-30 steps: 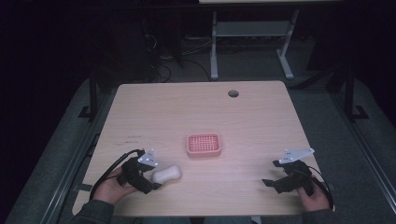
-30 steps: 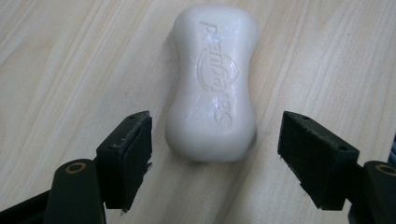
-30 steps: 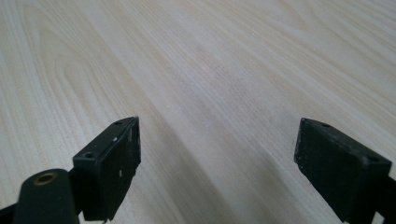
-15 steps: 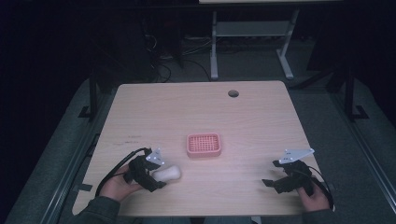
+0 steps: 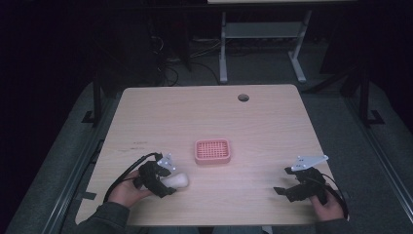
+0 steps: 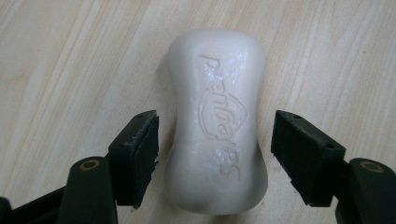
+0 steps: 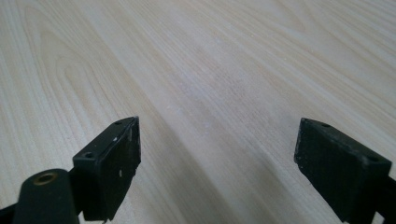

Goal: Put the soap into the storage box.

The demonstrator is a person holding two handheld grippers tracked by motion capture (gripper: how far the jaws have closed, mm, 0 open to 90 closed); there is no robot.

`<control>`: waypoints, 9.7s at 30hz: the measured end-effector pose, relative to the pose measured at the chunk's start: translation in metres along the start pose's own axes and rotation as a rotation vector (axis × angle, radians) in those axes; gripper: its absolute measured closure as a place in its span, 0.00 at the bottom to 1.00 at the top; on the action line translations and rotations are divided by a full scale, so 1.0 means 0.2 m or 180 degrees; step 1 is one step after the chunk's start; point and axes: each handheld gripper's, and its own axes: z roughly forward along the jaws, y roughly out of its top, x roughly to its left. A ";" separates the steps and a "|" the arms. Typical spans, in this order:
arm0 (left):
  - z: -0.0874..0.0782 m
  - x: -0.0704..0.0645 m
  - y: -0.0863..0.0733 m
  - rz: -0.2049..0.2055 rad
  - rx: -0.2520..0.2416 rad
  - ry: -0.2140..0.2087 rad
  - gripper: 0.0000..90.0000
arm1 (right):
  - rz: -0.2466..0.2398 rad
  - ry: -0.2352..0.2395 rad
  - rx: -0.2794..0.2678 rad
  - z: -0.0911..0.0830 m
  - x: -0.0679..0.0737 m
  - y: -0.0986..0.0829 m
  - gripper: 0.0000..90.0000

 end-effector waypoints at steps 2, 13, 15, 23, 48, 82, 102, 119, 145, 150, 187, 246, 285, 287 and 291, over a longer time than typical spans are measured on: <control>0.01 0.00 0.01 -0.0003 0.0029 -0.0003 0.37 | -0.0003 -0.0006 0.0002 0.00 0.00 0.00 0.16; 0.04 0.01 0.04 0.0051 0.0154 -0.0058 0.49 | 0.0017 -0.0014 -0.0004 -0.01 0.00 0.00 0.16; 0.05 0.01 0.04 0.0050 0.0189 -0.0063 0.50 | 0.0024 -0.0015 -0.0007 -0.01 0.00 0.00 0.16; 0.06 0.01 0.06 0.0073 0.0252 -0.0052 0.52 | 0.0019 -0.0008 -0.0026 -0.01 0.00 0.00 0.16; 0.05 -0.01 0.10 0.0185 0.0363 -0.0018 0.55 | -0.0004 -0.0003 -0.0062 -0.02 0.00 0.00 0.16; 0.03 -0.02 0.14 0.0187 0.0391 0.0050 0.55 | 0.0003 -0.0001 -0.0061 -0.01 0.00 0.00 0.16; 0.02 0.05 0.26 0.0260 0.0480 -0.0002 0.55 | 0.0025 0.0001 -0.0095 -0.02 -0.01 0.00 0.16; -0.01 0.12 0.39 0.0313 0.0514 0.0000 0.55 | 0.0045 0.0003 -0.0133 -0.03 -0.01 -0.01 0.16; -0.01 0.19 0.62 0.0500 0.0621 0.0044 0.55 | 0.0066 0.0017 -0.0185 -0.04 -0.03 -0.02 0.16; 0.00 0.21 0.65 0.0498 0.0661 0.0033 0.55 | 0.0059 0.0020 -0.0202 -0.05 -0.03 -0.02 0.16; 0.08 0.26 0.91 0.0635 0.0687 0.0018 0.55 | 0.0082 0.0021 -0.0255 -0.06 -0.04 -0.03 0.16; 0.31 0.28 0.98 0.0608 0.0914 -0.0076 0.55 | 0.0072 0.0038 -0.0247 -0.06 -0.04 -0.03 0.16; 0.19 0.27 0.93 0.0499 0.0577 -0.0092 0.42 | 0.0089 0.0032 -0.0232 -0.06 -0.04 -0.03 0.16; 0.18 0.27 0.93 0.0514 0.0571 -0.0083 0.41 | 0.0096 0.0028 -0.0232 -0.06 -0.04 -0.03 0.16; 0.16 0.28 0.91 0.0486 0.0517 -0.0071 0.40 | 0.0084 0.0025 -0.0233 -0.06 -0.04 -0.03 0.16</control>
